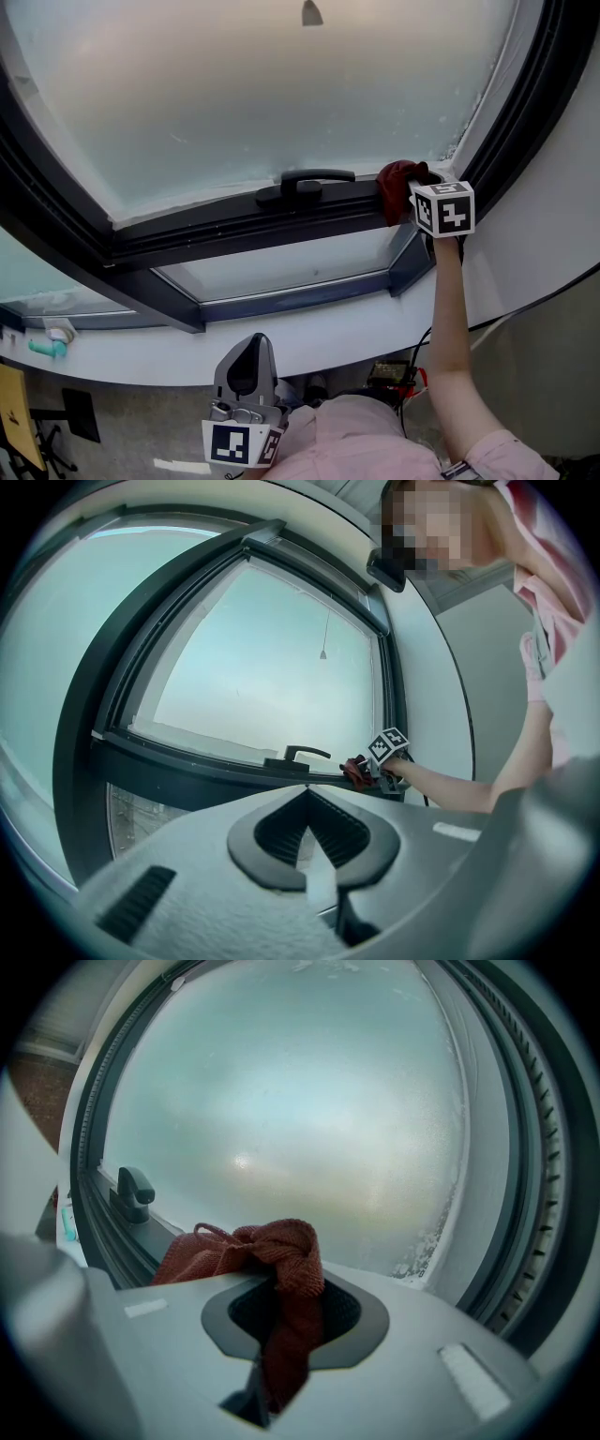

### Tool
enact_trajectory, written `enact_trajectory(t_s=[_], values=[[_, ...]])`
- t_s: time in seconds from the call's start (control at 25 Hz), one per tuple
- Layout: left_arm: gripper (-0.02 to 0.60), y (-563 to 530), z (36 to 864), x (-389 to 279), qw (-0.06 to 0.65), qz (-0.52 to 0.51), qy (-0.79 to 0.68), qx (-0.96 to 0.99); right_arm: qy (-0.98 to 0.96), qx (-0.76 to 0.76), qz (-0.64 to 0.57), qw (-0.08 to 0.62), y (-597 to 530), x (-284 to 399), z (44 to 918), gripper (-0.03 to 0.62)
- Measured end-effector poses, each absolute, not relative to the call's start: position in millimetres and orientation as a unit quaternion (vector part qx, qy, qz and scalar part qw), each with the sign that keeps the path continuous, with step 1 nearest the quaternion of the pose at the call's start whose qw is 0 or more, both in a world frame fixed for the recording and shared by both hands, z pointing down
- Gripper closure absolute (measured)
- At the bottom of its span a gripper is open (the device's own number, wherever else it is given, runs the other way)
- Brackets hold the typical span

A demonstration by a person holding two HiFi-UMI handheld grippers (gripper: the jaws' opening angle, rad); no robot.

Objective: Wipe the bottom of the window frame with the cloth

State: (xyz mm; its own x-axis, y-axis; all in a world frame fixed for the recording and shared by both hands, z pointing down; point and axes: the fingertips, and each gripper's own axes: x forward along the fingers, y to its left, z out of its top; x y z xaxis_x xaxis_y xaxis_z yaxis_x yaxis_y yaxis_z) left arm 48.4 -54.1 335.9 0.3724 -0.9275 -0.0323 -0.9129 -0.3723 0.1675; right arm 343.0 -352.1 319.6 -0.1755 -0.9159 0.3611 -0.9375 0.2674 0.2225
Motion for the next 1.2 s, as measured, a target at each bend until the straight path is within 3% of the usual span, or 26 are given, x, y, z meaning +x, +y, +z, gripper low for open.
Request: enact_trajectory(t_s=[1.2], values=[[0.586, -63, 334, 49, 0.06, -0.06, -0.552, 0.83, -0.745, 0.634, 0.051, 0.201, -360, 388, 321, 0.526]])
